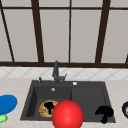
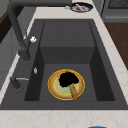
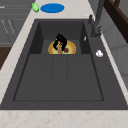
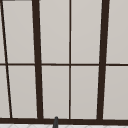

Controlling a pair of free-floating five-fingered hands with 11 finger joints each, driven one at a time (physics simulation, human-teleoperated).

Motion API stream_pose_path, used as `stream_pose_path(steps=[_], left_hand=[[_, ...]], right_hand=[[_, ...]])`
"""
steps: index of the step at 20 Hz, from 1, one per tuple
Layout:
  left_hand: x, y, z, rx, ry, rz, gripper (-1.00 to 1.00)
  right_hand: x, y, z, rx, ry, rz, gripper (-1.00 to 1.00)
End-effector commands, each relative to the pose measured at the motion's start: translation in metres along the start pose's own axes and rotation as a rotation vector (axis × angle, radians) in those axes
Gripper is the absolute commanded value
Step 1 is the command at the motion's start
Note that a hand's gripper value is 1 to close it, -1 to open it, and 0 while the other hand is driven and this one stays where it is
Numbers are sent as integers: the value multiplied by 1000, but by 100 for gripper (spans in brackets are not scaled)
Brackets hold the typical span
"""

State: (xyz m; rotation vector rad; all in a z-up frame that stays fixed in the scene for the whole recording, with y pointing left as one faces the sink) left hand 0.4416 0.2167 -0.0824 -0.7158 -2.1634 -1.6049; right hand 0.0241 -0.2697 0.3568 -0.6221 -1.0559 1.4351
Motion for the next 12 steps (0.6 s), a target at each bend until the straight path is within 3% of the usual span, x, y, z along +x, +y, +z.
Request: stream_pose_path(steps=[1,3,4,5,8,10,12], left_hand=[[-37,-10,10,-34,-45,-8,100],[-40,-12,20,-31,-136,-12,100],[-31,-16,21,-14,-145,-7,100],[-18,-12,19,10,-120,-7,100],[-7,0,17,22,-122,17,100],[-2,1,13,14,-138,-25,100],[2,8,11,8,-145,-39,100]], right_hand=[[0,0,0,0,0,0,0],[0,0,0,0,0,0,0],[0,0,0,0,0,0,0],[0,0,0,0,0,0,0],[0,0,0,0,0,0,0],[0,0,0,0,0,0,0],[0,0,0,0,0,0,0]])
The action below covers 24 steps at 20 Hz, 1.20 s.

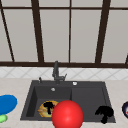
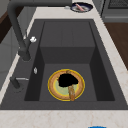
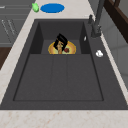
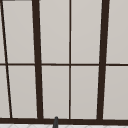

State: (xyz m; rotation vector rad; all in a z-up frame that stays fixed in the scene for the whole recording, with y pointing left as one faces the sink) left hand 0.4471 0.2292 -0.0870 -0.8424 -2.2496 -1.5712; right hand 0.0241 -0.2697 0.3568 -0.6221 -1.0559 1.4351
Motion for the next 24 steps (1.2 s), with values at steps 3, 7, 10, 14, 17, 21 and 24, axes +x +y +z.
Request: stream_pose_path(steps=[3,7,10,14,17,21,24], left_hand=[[18,9,-8,-30,-24,-57,-100],[39,25,-17,-82,-7,-98,-100],[55,33,-23,-108,-11,-86,-100],[73,43,-31,-114,4,-78,-100],[88,53,-38,-119,-8,-88,-100],[101,65,-41,-132,-7,-118,-100],[110,72,-42,-146,-2,-147,-100]], right_hand=[[0,0,0,0,0,0,0],[0,0,0,0,0,0,0],[0,0,0,0,0,0,0],[0,0,0,0,0,0,0],[0,0,0,0,0,0,0],[0,0,0,0,0,0,0],[0,0,0,0,0,0,0]])
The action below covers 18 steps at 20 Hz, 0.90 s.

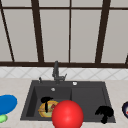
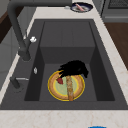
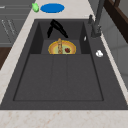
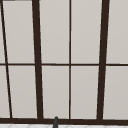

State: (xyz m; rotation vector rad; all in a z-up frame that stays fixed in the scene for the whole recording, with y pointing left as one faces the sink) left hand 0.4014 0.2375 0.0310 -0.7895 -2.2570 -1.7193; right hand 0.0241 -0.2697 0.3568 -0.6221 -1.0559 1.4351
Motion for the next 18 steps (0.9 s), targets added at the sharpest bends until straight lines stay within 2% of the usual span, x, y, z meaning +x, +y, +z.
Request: stream_pose_path(steps=[1,8,12,13,14,15,16,18], left_hand=[[12,11,-1,-63,8,-72,-100],[33,27,2,-101,29,-99,-100],[41,30,3,-116,71,-71,-100],[46,23,3,-109,73,-75,-100],[43,24,7,-71,29,-75,-100],[45,24,3,-64,6,-58,-100],[41,27,5,-49,24,-58,-100],[42,26,4,-52,25,-59,-100]], right_hand=[[0,0,0,0,0,0,0],[0,0,0,0,0,0,0],[0,0,0,0,0,0,0],[0,0,0,0,0,0,0],[0,0,0,0,0,0,0],[0,0,0,0,0,0,0],[0,0,0,0,0,0,0],[0,0,0,0,0,0,0]])
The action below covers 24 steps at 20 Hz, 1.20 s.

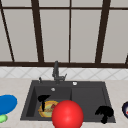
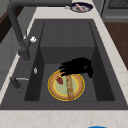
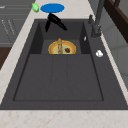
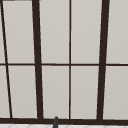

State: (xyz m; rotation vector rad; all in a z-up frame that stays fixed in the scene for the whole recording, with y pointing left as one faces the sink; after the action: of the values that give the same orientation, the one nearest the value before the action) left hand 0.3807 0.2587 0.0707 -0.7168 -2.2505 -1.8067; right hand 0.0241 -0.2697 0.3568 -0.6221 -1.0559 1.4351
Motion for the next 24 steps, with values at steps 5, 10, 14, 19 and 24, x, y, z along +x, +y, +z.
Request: stream_pose_path(steps=[5,10,14,19,24], left_hand=[[1,0,-5,-61,-30,12,-100],[19,-1,-6,-146,53,34,-100],[35,-8,-9,-192,73,15,-100],[60,-20,-10,-236,128,27,-100],[82,-21,-16,-286,160,31,-100]], right_hand=[[0,0,0,0,0,0,0],[0,0,0,0,0,0,0],[0,0,0,0,0,0,0],[0,0,0,0,0,0,0],[0,0,0,0,0,0,0]])
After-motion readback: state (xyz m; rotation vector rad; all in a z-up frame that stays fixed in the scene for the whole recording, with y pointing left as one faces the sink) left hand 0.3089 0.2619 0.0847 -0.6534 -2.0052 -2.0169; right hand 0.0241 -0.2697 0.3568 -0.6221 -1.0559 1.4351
